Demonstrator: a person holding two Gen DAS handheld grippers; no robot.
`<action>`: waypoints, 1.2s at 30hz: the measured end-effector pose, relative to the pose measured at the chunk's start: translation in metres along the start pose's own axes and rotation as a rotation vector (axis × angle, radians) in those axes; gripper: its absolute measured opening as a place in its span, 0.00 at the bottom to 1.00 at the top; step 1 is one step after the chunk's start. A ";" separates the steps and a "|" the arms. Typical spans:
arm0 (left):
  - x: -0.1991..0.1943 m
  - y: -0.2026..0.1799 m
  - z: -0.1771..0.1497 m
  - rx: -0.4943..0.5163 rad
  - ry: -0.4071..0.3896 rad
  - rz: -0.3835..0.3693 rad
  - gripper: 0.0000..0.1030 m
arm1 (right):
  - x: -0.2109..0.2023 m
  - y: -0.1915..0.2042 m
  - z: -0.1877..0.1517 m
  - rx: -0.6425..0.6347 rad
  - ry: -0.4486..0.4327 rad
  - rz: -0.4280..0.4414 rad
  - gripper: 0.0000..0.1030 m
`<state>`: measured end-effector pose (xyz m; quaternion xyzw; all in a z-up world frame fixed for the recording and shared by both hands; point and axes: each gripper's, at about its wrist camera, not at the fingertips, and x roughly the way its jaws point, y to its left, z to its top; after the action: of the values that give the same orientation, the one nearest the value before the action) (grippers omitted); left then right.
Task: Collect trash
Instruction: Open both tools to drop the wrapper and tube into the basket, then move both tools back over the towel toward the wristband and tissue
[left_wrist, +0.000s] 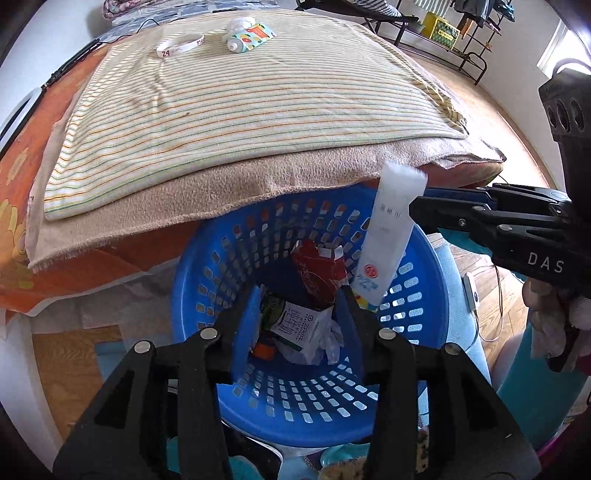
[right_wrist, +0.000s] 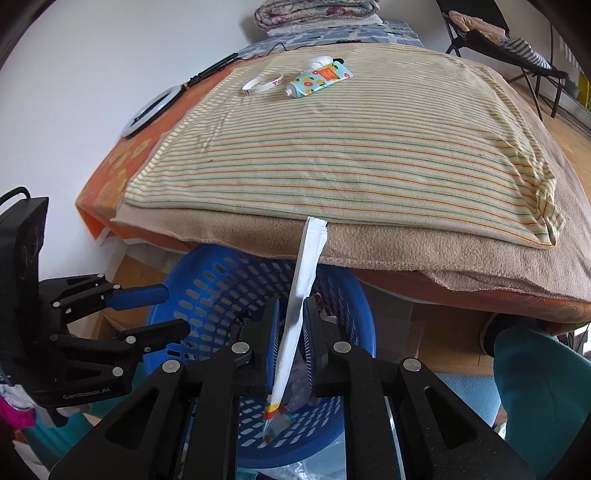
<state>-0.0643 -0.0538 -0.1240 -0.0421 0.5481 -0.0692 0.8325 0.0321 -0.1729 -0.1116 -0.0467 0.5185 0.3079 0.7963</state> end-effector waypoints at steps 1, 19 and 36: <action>0.000 0.000 0.000 0.000 0.000 0.001 0.47 | 0.000 0.000 0.000 0.000 0.002 -0.001 0.27; 0.000 0.003 0.002 -0.007 -0.013 0.022 0.65 | 0.000 -0.001 0.002 0.007 0.001 -0.071 0.65; -0.003 0.012 0.023 -0.044 -0.005 0.014 0.66 | -0.006 -0.003 0.009 -0.001 0.003 -0.126 0.69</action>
<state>-0.0437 -0.0422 -0.1144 -0.0567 0.5477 -0.0514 0.8332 0.0394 -0.1747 -0.1035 -0.0800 0.5156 0.2575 0.8133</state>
